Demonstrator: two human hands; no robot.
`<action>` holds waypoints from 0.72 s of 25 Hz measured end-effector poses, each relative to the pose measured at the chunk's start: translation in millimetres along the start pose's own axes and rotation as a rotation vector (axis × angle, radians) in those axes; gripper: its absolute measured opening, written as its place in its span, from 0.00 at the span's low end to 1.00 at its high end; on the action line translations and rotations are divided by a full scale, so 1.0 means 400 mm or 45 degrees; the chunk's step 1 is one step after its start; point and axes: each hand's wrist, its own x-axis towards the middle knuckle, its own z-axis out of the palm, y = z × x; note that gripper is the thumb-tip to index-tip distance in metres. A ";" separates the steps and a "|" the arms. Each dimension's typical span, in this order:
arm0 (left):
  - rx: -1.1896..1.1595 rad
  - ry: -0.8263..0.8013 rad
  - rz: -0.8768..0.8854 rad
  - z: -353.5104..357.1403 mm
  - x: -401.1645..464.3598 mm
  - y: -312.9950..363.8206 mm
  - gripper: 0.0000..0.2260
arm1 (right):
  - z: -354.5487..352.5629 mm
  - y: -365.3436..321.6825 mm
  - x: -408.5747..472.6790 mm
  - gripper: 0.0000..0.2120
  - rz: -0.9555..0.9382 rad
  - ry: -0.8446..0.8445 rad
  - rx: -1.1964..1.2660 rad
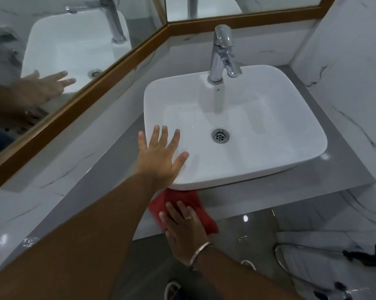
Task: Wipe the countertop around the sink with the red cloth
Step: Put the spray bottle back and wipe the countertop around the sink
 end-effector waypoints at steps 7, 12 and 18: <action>0.010 -0.002 -0.004 -0.002 0.006 0.000 0.34 | -0.141 0.585 -0.142 0.29 0.382 0.032 -0.340; 0.000 0.009 0.028 0.005 0.009 0.002 0.35 | -0.198 0.732 -0.156 0.29 1.347 0.304 -0.050; 0.083 -0.080 0.008 0.001 0.008 0.002 0.33 | -0.098 0.266 -0.087 0.28 0.398 0.028 0.064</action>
